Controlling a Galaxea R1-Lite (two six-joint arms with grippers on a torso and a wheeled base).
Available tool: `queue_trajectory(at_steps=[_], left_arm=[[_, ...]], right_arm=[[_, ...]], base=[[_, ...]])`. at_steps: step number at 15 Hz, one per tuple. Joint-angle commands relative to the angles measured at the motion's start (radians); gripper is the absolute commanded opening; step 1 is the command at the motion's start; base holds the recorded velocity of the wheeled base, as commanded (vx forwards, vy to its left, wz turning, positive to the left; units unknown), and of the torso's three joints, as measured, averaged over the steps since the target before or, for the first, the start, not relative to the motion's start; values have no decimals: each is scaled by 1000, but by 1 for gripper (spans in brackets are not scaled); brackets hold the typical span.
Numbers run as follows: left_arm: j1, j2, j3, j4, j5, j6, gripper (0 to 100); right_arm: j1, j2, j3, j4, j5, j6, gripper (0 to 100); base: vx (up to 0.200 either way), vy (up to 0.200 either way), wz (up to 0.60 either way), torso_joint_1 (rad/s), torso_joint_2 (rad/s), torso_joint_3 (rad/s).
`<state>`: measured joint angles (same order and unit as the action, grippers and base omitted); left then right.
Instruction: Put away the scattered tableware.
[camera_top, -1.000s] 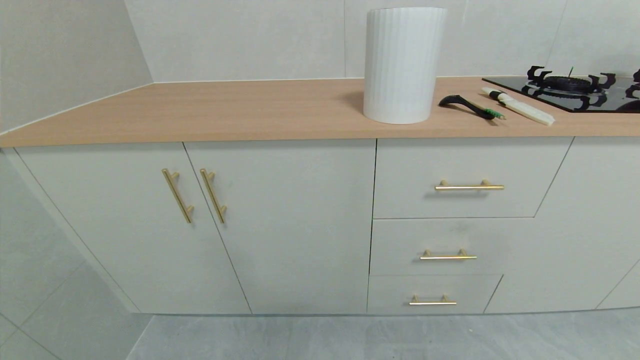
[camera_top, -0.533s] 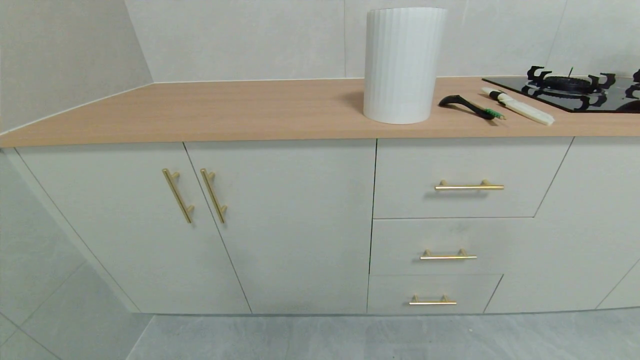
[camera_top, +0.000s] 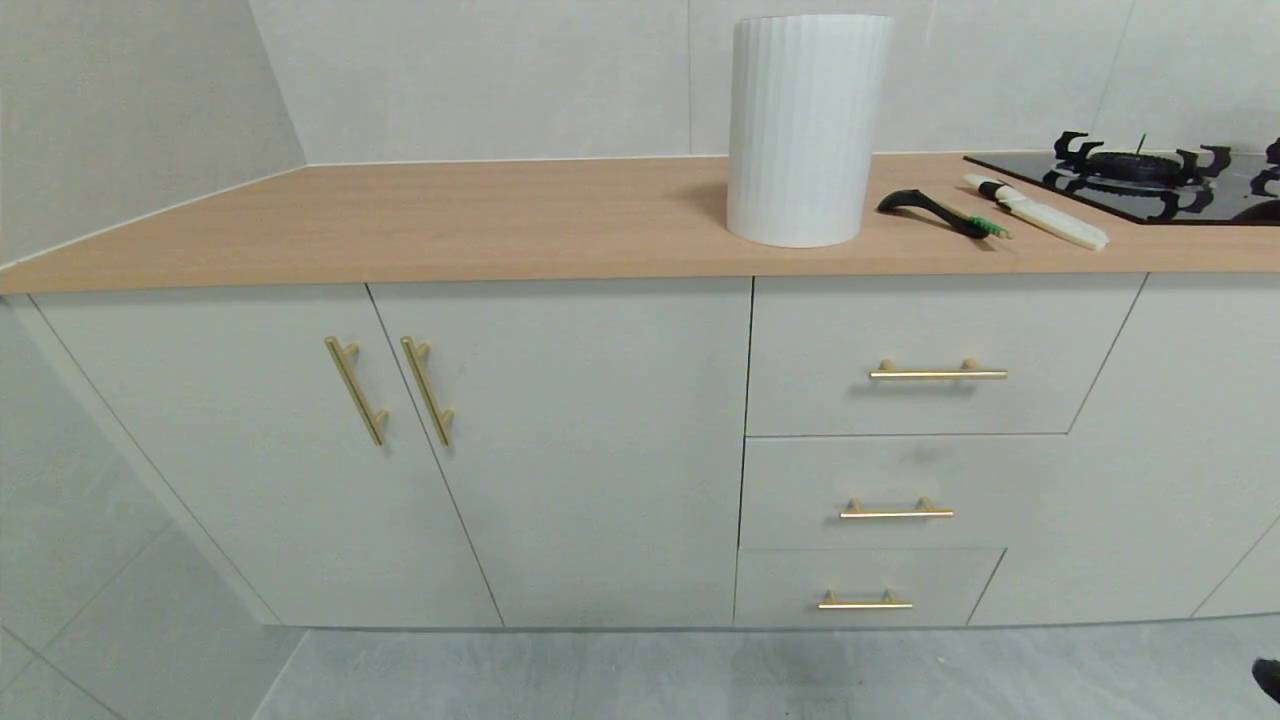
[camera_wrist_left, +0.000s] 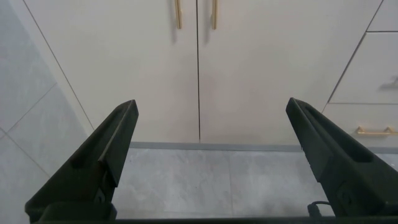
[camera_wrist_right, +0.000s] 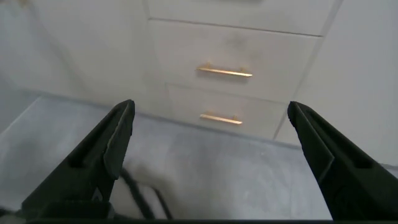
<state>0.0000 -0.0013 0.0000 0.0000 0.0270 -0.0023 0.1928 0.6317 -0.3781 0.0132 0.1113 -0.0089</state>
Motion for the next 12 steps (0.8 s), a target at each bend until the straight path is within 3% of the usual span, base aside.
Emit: queue_trajectory(at_steps=[1,12], left_arm=[[0,1,0,0,1,-1,100],[0,1,0,0,1,-1,100]], right_arm=[[31,427,-145,-58,-27,-5,100],[28,1174,-346,-383,-79,-3,100]], base=[[0,0,0,0,0,0],[0,0,0,0,0,0]])
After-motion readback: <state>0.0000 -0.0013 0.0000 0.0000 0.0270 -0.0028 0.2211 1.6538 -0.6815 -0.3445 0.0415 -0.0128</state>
